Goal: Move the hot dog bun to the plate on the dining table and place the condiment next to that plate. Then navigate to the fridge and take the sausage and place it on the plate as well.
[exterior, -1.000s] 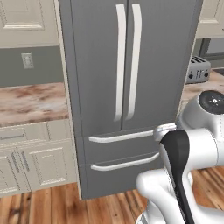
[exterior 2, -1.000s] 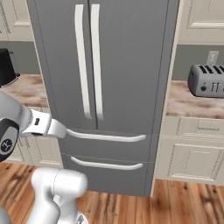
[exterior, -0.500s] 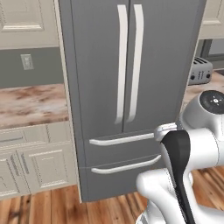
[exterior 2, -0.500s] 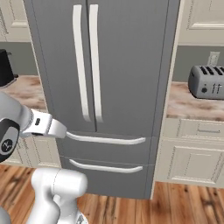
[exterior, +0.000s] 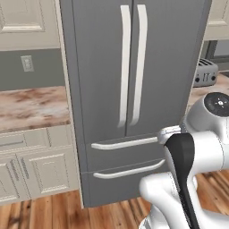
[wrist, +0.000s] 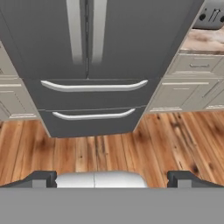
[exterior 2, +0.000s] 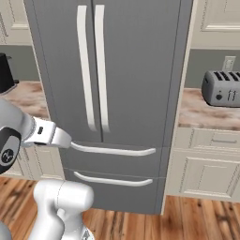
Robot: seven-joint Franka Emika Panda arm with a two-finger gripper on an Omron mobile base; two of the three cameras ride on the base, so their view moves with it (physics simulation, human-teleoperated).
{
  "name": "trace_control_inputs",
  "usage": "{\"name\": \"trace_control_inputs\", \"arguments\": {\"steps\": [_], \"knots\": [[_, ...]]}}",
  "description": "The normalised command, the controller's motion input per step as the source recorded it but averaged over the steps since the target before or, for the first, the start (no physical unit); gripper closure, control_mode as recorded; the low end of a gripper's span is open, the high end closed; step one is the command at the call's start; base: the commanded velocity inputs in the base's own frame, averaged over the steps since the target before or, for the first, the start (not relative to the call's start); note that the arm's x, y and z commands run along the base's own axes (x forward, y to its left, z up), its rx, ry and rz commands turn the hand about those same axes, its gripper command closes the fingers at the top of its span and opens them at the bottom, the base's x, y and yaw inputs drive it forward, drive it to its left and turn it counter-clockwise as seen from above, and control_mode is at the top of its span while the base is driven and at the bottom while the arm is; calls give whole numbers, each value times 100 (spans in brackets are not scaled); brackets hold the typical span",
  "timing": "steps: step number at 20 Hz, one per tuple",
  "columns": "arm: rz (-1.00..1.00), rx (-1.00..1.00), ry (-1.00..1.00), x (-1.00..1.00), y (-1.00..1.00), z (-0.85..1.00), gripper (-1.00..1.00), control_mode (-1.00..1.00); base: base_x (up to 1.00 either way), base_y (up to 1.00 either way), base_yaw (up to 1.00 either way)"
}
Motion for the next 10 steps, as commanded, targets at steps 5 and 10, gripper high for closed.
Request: {"name": "trace_control_inputs", "arguments": {"steps": [5, 10], "knots": [[0, 0, 0, 0, 0, 0, -100, 100, 33, -20, 0], [0, 0, 0, 0, 0, 0, -100, 100, 35, -30, 0]]}}
